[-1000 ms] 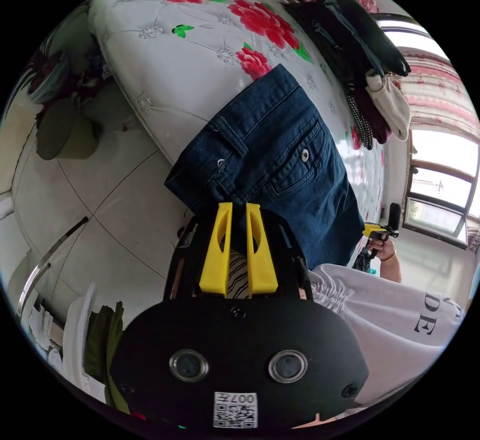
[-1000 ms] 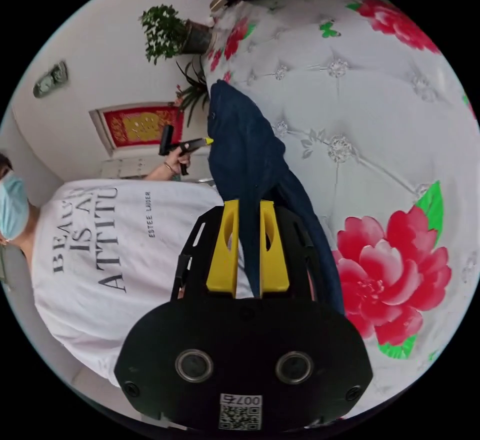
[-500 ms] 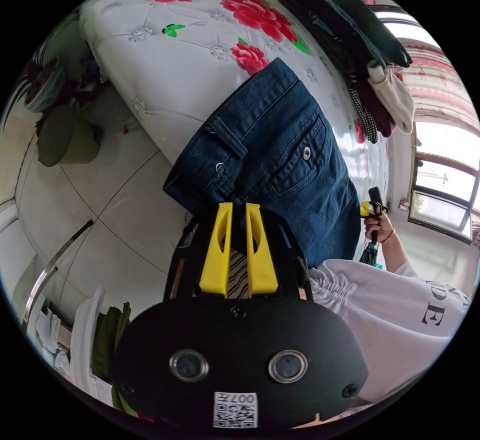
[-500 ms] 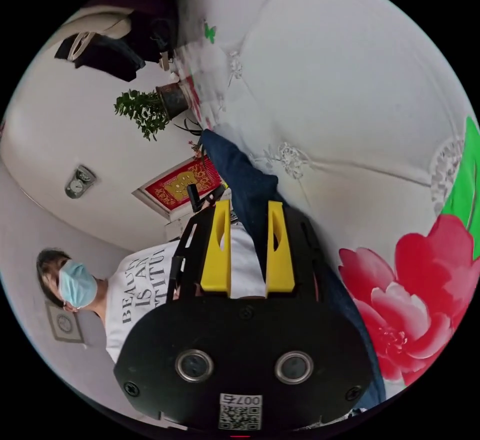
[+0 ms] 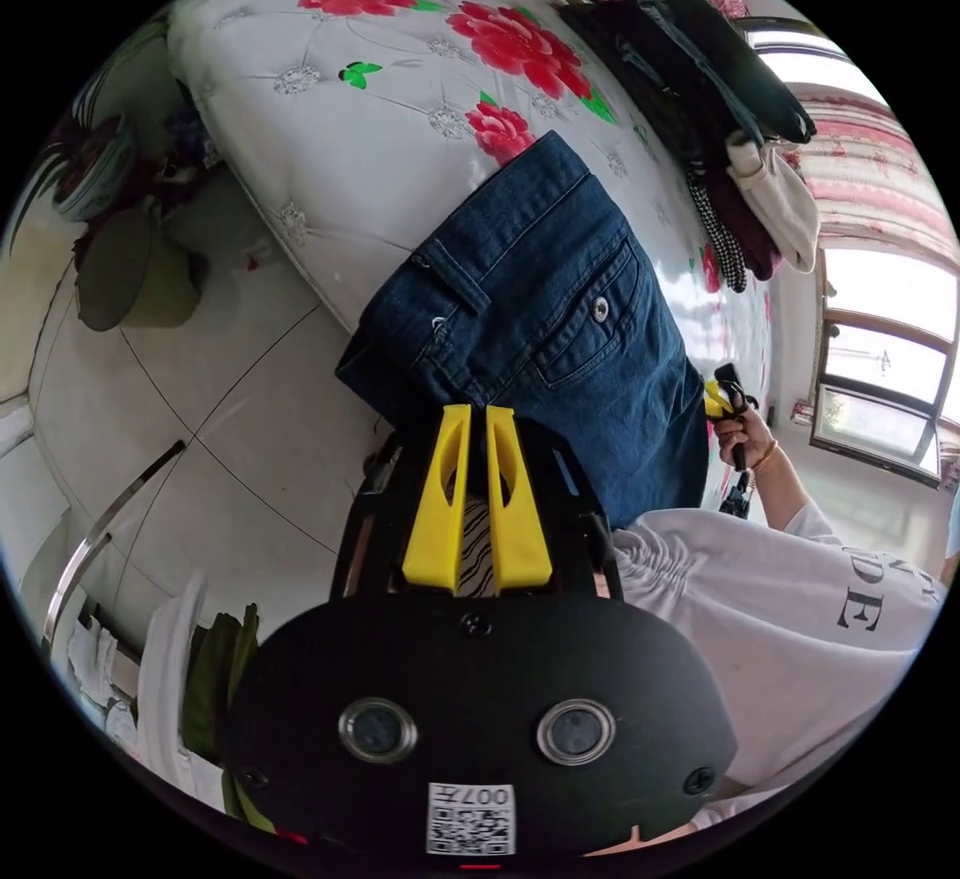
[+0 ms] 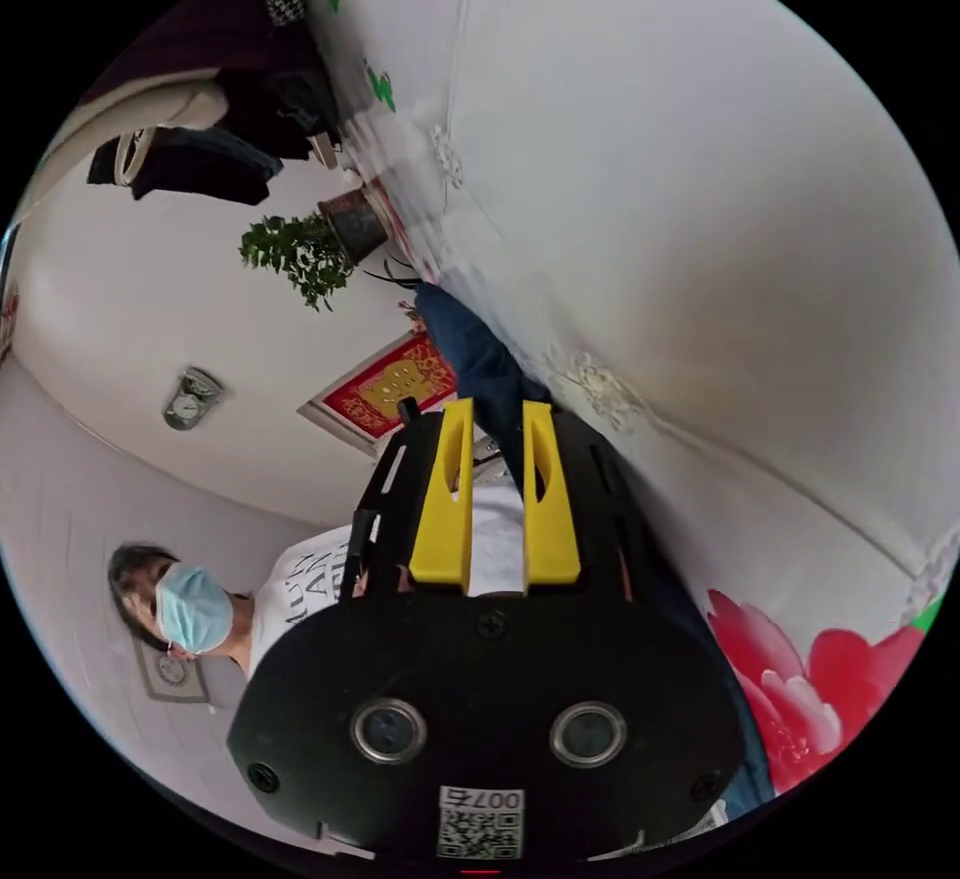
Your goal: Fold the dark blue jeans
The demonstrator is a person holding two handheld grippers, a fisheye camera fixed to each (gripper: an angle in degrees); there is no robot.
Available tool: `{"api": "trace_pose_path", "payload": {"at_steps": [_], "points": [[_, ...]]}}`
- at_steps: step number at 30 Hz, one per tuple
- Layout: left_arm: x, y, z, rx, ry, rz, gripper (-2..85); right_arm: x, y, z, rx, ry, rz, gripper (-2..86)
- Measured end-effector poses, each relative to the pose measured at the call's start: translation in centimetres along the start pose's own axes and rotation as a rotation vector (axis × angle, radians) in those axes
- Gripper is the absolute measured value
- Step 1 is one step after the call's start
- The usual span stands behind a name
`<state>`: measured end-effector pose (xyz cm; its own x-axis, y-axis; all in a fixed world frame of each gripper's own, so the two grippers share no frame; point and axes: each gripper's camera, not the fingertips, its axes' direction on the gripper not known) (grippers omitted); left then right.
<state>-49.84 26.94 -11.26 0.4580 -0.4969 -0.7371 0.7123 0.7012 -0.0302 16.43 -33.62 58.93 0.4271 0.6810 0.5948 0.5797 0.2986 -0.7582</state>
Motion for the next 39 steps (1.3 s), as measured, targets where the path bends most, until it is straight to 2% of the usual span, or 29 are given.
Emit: {"api": "trace_pose_path", "payload": {"at_steps": [6,8,9,12,14,16,18,21,25,28,32,35,37,39], "points": [[-1.0,1.5,-2.2,0.035,0.023,-0.021,-0.5,-1.2,2.5,-3.2,0.319,0.037,-0.131,0.0],[-1.0,1.6,-2.3,0.025,0.014,-0.021,-0.5,-2.1,4.6,-6.4,0.558,-0.014,-0.171,-0.1],[-1.1,1.6,-2.3,0.020,0.022,-0.021,-0.4,-2.3,4.9,-6.9,0.577,-0.008,-0.181,-0.2],[-1.3,2.0,-2.7,0.034,0.039,-0.029,-0.1,-5.2,5.5,-5.7,0.504,0.196,-0.281,0.0],[-1.6,2.5,-3.1,0.048,0.053,-0.035,0.2,-6.9,6.1,-1.6,0.362,0.328,-0.376,0.5],[-2.7,3.6,-4.0,0.089,0.118,-0.046,0.7,-7.0,7.2,1.9,0.281,0.355,-0.444,0.8],[-3.9,4.9,-4.8,0.133,0.184,-0.047,1.0,-6.7,9.1,4.9,0.269,0.386,-0.506,0.7],[-6.6,7.9,-6.8,0.235,0.234,-0.105,2.4,-5.6,13.6,8.8,0.354,0.480,-0.583,0.3],[-10.8,11.0,-7.9,0.348,0.388,-0.216,7.7,-2.3,19.4,13.2,0.472,0.630,-0.544,0.5],[-11.3,10.1,-7.3,0.366,0.451,-0.218,10.2,0.2,21.3,16.7,0.415,0.783,-0.462,0.4],[-8.7,7.2,-6.5,0.279,0.397,-0.124,11.6,2.5,22.3,20.1,0.395,0.775,-0.392,0.2],[-7.5,5.5,-5.8,0.192,0.230,-0.135,5.2,3.0,22.3,22.2,0.413,0.788,-0.389,0.2],[-7.2,5.9,-7.8,0.241,0.308,-0.073,0.3,3.1,22.1,23.5,0.398,0.836,-0.382,0.2],[-6.9,7.6,-10.7,0.335,0.440,0.036,-0.4,2.7,22.4,24.7,0.384,0.897,-0.395,0.3]]}}
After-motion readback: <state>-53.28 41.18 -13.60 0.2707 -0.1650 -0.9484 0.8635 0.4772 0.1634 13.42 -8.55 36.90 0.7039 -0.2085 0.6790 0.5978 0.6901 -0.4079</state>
